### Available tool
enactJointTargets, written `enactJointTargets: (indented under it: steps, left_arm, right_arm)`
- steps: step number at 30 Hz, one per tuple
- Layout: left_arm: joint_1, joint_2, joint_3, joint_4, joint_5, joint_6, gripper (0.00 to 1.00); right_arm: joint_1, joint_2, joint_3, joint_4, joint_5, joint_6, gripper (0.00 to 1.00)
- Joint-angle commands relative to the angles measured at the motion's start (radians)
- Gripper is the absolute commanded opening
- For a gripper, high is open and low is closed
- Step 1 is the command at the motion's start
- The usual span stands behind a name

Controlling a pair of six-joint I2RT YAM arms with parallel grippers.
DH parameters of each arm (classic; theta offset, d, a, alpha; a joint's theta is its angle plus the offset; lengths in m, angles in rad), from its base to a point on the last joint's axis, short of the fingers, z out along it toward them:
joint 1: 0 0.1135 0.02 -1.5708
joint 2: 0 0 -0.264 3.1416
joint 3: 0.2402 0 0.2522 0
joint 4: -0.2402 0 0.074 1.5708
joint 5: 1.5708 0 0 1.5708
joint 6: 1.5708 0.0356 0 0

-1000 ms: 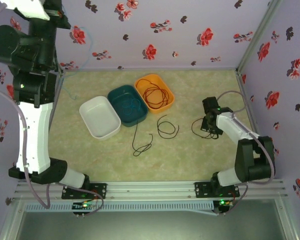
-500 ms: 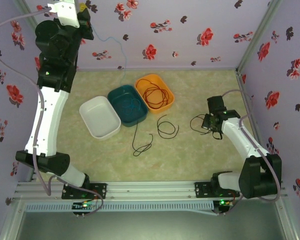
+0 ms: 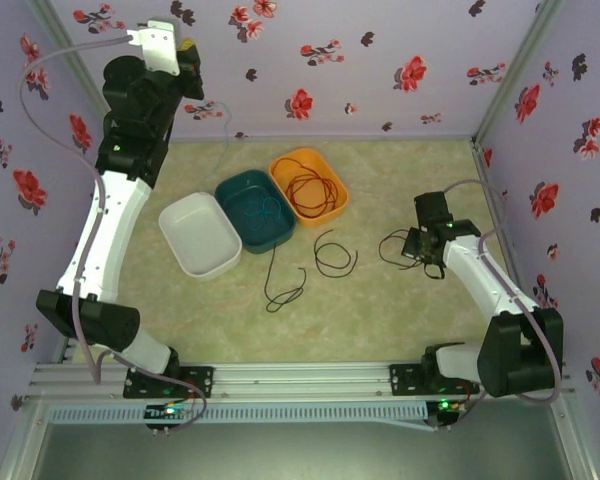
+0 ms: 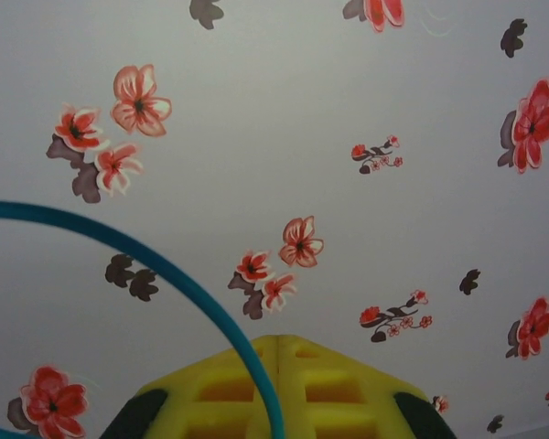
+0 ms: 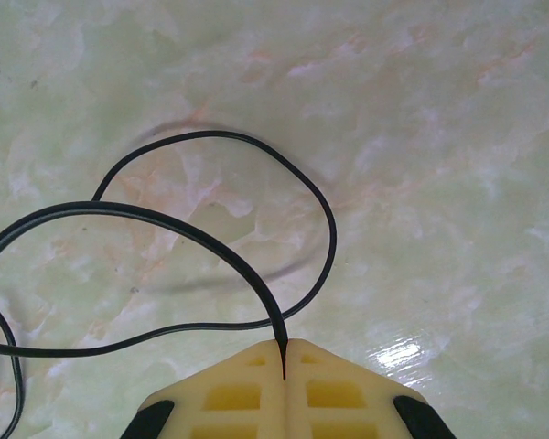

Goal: Untangle the cables

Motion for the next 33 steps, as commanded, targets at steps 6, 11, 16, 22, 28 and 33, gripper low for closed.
enactJointTargets:
  steps: [6, 11, 16, 22, 28, 33]
  left_arm:
    - [0.006, -0.018, -0.023, 0.048, 0.021, -0.011, 0.00]
    - [0.002, -0.023, -0.028, 0.039, 0.040, -0.014, 0.00]
    - [-0.002, -0.030, -0.078, 0.036, 0.043, -0.027, 0.00]
    - [-0.008, -0.038, -0.160, 0.054, 0.055, -0.056, 0.00]
    - [-0.011, -0.037, -0.206, 0.049, 0.092, -0.093, 0.00]
    - [-0.036, -0.052, -0.234, 0.031, 0.115, -0.102, 0.00]
  right_arm:
    - [-0.004, 0.002, -0.014, 0.017, -0.024, -0.015, 0.00]
    - [-0.004, -0.003, -0.017, 0.021, -0.027, -0.012, 0.00]
    - [-0.004, -0.007, -0.022, 0.022, -0.029, -0.010, 0.00]
    - [-0.002, -0.008, -0.023, 0.023, -0.026, -0.012, 0.00]
    - [-0.004, -0.002, -0.022, 0.031, -0.032, -0.008, 0.00]
    - [-0.004, -0.001, -0.019, 0.031, -0.029, -0.008, 0.00]
